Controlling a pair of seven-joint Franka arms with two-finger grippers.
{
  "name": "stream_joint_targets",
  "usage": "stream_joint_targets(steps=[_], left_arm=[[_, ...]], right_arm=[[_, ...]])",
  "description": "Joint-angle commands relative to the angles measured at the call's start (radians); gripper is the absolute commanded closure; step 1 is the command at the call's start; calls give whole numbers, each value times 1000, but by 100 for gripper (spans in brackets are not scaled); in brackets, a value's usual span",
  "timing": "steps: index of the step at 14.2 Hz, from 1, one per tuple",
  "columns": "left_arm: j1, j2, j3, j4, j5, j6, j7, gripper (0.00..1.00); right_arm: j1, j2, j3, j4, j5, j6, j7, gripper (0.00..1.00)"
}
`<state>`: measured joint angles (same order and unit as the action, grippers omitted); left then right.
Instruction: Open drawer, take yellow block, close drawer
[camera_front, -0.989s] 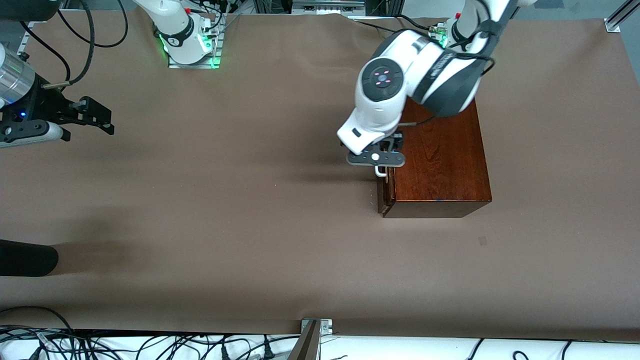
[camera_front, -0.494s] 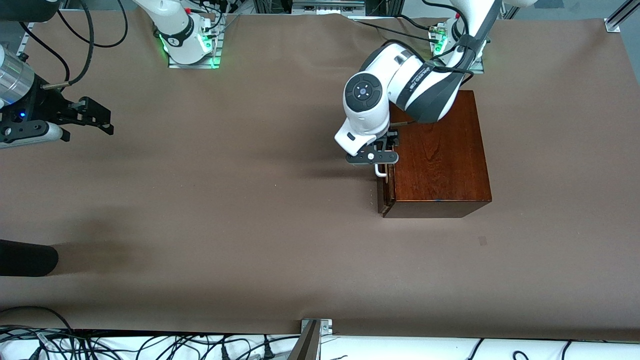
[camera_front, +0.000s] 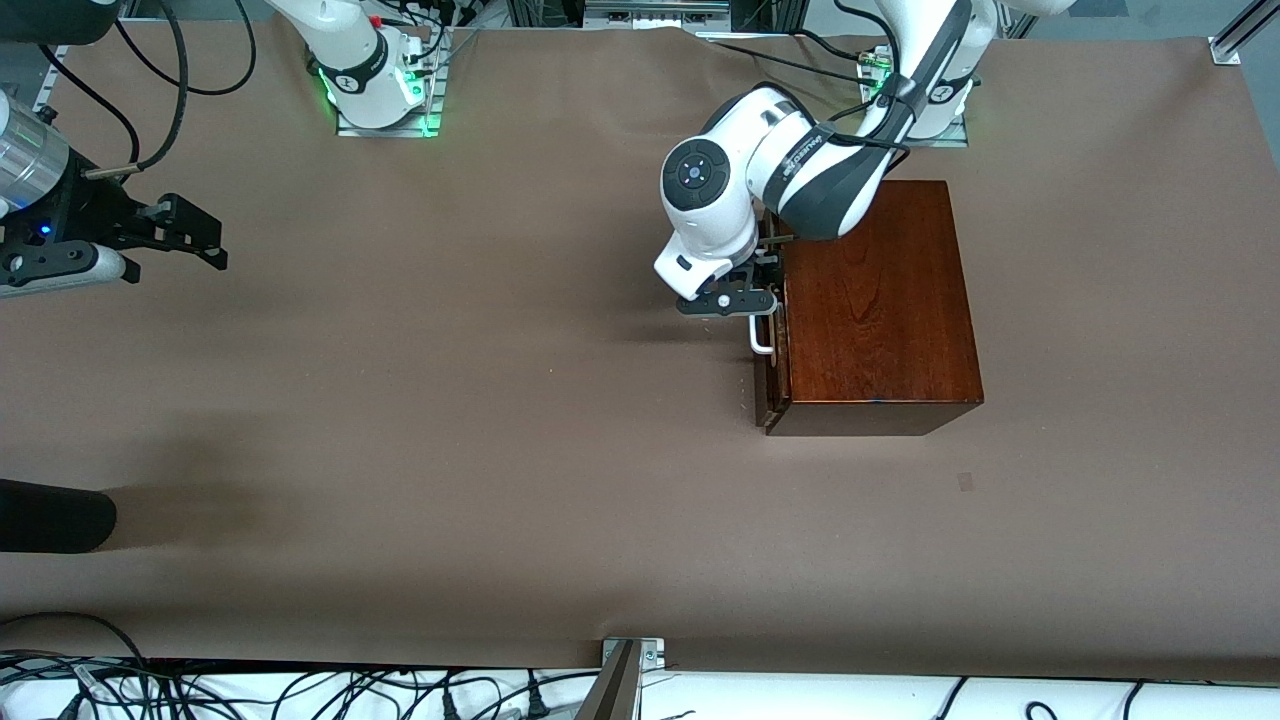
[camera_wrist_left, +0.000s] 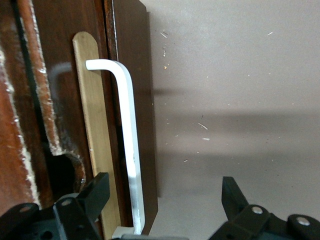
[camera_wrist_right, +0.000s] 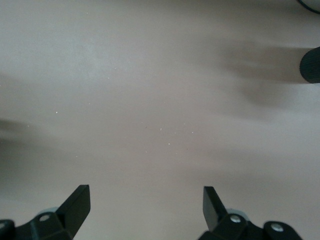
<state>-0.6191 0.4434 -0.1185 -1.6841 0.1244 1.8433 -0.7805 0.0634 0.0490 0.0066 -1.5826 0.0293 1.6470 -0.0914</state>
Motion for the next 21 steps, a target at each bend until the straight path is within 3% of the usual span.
stream_joint_targets(steps=[1, 13, 17, 21], left_arm=[[-11, 9, 11, -12, 29, 37, -16, 0], [-60, 95, 10, -3, 70, 158, -72, 0], [-80, 156, 2, 59, 41, 208, -75, 0], [-111, 244, 2, 200, -52, 226, -77, 0]], right_arm=[[-11, 9, 6, 23, -6, -19, -18, 0], [-11, 9, 7, 24, -6, -19, -18, 0], [-11, 9, 6, 24, -6, -19, -19, 0], [-11, 9, 6, 24, -6, -19, -19, 0]])
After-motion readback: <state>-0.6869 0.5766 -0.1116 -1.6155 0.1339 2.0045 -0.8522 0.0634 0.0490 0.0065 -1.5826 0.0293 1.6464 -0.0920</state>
